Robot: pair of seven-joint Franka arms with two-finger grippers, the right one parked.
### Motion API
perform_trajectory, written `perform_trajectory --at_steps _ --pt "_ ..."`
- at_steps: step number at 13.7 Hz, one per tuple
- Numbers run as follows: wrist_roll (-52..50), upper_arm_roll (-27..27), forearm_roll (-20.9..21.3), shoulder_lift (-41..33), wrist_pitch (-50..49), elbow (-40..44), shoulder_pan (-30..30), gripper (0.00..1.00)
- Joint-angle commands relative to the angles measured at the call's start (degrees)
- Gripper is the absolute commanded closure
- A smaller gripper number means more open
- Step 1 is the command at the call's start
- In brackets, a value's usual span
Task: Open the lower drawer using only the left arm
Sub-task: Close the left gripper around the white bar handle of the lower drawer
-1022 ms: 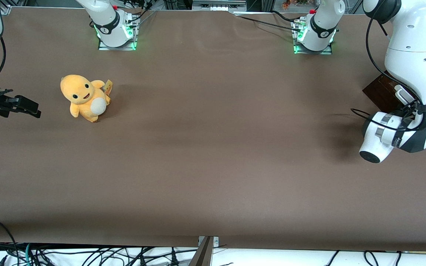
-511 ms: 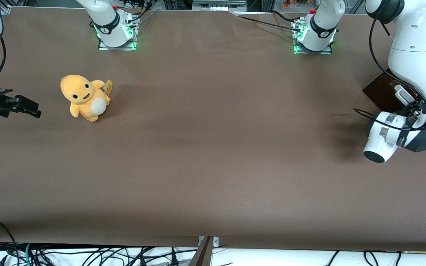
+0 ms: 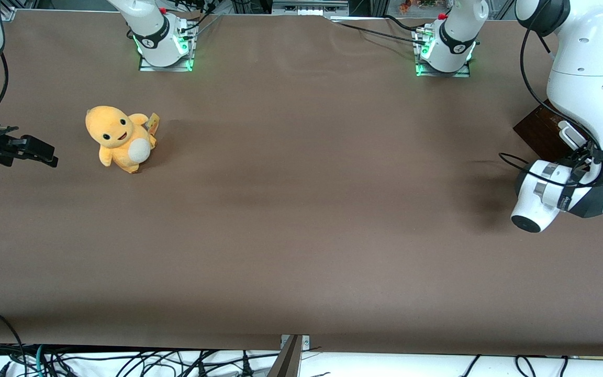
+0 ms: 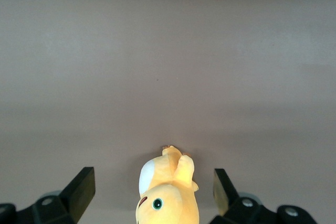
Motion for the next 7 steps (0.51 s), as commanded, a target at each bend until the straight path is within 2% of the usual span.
perform_trajectory --at_steps 1,7 --pt "-1.32 -0.25 0.87 1.17 -0.24 1.42 -0.09 0.42" --pt "-1.32 -0.33 0.25 1.34 -0.32 3.26 -1.84 0.70"
